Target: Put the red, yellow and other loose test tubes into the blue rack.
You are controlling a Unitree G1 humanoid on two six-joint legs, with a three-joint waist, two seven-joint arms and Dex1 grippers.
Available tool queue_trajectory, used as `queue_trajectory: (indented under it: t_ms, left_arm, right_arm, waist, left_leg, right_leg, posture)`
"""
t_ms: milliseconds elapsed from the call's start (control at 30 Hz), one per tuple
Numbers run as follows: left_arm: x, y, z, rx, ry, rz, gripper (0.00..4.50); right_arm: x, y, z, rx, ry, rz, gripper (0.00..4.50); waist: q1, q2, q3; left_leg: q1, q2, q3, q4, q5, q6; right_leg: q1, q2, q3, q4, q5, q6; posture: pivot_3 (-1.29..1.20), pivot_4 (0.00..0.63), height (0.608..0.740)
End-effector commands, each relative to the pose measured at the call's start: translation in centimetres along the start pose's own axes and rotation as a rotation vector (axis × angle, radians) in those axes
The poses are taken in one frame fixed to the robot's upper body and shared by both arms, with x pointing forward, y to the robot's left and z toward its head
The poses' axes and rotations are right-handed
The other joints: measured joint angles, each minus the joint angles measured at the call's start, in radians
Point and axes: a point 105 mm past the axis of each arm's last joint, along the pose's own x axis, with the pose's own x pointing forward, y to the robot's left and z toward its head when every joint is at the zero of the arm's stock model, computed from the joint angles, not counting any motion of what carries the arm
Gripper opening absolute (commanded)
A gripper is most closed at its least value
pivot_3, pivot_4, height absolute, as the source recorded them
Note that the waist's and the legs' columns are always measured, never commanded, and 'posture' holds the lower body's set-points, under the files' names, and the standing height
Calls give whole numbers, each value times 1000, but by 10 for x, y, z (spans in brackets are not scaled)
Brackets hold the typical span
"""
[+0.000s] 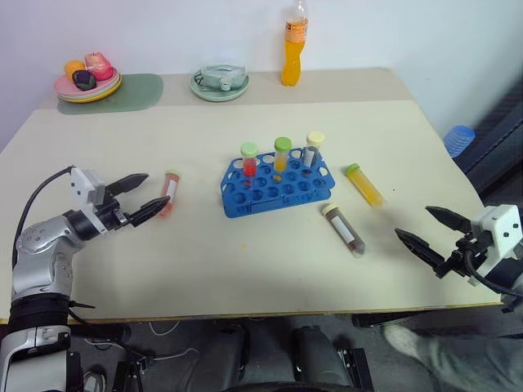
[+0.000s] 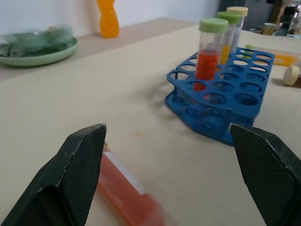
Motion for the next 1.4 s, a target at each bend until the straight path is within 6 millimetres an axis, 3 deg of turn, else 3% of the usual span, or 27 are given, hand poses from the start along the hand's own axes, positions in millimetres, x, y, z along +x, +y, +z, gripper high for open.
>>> queue_trajectory:
  t_ms: [33,533,667,833,1033,1100,1233,1400]
  left_arm:
    - [-2,-1,9,26,-1,-14,4271]
    - [19,-12,31,24,-101,-74,4271]
    - [25,-21,38,38,-127,-122,4271]
    - [39,-45,48,32,-170,-265,4271]
    - [57,-79,46,27,-156,-419,4271]
    - [62,-87,45,41,-138,-466,4271]
    - [71,-89,51,47,-151,-480,4271]
    - [72,-94,48,31,-136,-505,4271]
  right_arm:
    - [-3,1,11,-27,-38,-2,4328]
    - [-1,6,6,-20,-61,-1,4328]
    - [7,-2,17,-43,-82,-37,4328]
    - [24,-24,34,-77,-41,-81,4328]
    - [49,-30,49,19,53,-64,4328]
    - [62,-25,54,49,83,-46,4328]
    - [82,-10,46,173,251,-9,4328]
    - [104,11,52,266,381,51,4328]
  waist:
    - [0,0,0]
    - [1,0,0]
    - [-3,0,0]
    - [-1,0,0]
    - [0,0,1]
    - [-4,0,1]
    - [-2,1,1]
    - [-2,1,1]
  left_leg:
    - [0,0,0,0,0,0]
    - [0,0,0,0,0,0]
    - [0,0,0,0,0,0]
    - [0,0,0,1,0,0]
    - [-1,0,0,0,0,0]
    - [-1,0,0,1,0,0]
    - [-2,0,0,1,0,0]
    - [-4,0,0,1,0,1]
  right_leg:
    - [0,0,0,0,0,0]
    - [0,0,0,0,0,0]
    - [0,0,0,0,0,0]
    - [0,0,0,0,0,0]
    - [0,0,-1,-1,0,0]
    - [-1,0,0,-1,0,0]
    - [-2,0,0,0,0,-1]
    - [-4,0,0,-1,0,0]
  posture:
    - [0,150,740]
    - [0,150,740]
    - [0,150,740]
    - [0,150,740]
    - [0,150,740]
    - [0,150,740]
    - [0,150,740]
    - [0,150,740]
